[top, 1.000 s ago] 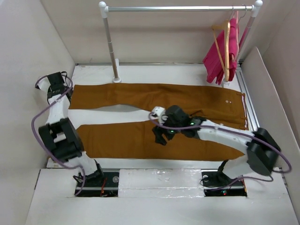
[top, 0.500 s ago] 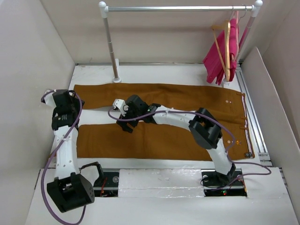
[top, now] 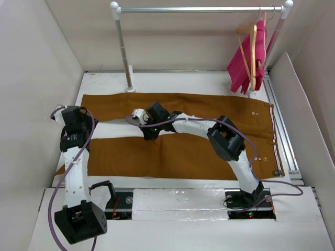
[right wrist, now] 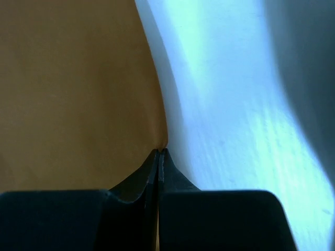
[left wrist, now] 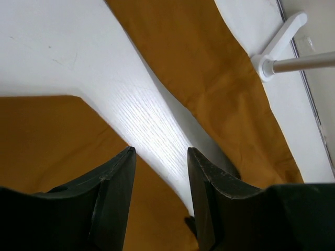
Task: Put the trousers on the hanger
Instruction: Flatten out the trousers at the center of the board.
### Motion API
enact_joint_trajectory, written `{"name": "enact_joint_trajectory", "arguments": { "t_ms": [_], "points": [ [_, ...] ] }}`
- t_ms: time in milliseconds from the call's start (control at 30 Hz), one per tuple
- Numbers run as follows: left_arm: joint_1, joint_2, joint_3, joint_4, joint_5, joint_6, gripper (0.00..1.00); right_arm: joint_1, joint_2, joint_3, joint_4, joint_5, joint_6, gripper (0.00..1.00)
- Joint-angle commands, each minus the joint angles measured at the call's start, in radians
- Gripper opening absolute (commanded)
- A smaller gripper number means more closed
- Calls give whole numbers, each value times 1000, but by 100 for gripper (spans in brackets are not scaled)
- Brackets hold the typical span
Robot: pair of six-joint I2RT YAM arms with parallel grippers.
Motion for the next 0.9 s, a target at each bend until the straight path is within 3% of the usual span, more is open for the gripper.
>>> {"name": "enact_joint_trajectory", "arguments": {
  "t_ms": [0, 167, 300, 367, 400, 433, 500, 600, 767, 867],
  "points": [
    [-4, -7, 22, -3, 46, 35, 40, -98, -151, -22, 83, -42, 30, 0],
    [-14, -10, 50, -59, 16, 70, 41, -227, -271, -131, 139, -50, 37, 0],
    [-14, -16, 22, -82, -18, 73, 41, -226, -254, -133, -16, -38, -63, 0],
    [-14, -22, 12, -95, -56, 72, 41, -216, -303, -192, 23, -33, -58, 0],
    [-14, -26, -5, -100, -81, 65, 48, -216, -320, -259, 65, -54, -39, 0],
    [-14, -27, -18, -102, -104, 61, 63, -216, -335, -281, 121, -92, -28, 0],
    [5, -24, -66, -89, -138, 56, 72, -216, -378, -309, 145, -108, -15, 0],
    [117, -21, -116, -44, -28, 78, 75, -198, -450, -346, 120, -96, -35, 0],
    [170, 7, -156, -33, 64, 7, 73, -209, -520, -433, 137, -88, -23, 0],
    [261, 39, -225, 36, 224, -39, 70, -209, -547, -464, 143, -94, -17, 0]
  ]
}}
